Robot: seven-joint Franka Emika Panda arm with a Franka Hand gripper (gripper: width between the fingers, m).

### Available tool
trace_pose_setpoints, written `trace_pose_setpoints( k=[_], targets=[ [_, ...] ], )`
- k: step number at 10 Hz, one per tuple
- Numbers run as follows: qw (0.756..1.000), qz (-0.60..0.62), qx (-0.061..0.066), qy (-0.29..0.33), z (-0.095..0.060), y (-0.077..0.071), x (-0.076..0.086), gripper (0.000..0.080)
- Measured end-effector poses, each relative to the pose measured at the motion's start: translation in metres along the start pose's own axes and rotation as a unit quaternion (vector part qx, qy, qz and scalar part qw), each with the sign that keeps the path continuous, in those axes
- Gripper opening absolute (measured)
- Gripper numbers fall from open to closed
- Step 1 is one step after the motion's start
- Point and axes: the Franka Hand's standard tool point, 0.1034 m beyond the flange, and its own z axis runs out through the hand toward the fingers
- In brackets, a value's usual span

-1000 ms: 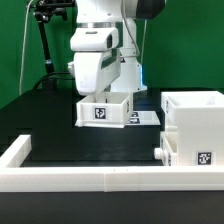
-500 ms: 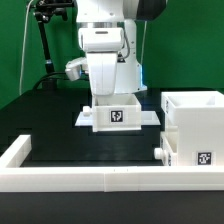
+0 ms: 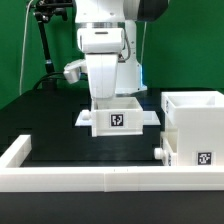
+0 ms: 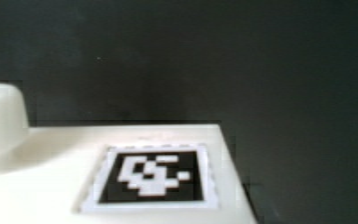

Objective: Assemble drawer

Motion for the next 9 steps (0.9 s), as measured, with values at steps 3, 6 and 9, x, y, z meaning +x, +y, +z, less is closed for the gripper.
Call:
trace_pose_setpoints(
  k=[3, 6, 9],
  targets=[
    [1.000, -0.003, 0.001, 0.001, 0.002, 0.005, 0.003, 0.0044],
    [1.000, -0.003, 0.002, 0.005, 0.002, 0.025, 0.010, 0.0044],
    [1.000, 0.020, 0.000, 0.009, 0.007, 0.036, 0.028, 0.0044]
  ],
)
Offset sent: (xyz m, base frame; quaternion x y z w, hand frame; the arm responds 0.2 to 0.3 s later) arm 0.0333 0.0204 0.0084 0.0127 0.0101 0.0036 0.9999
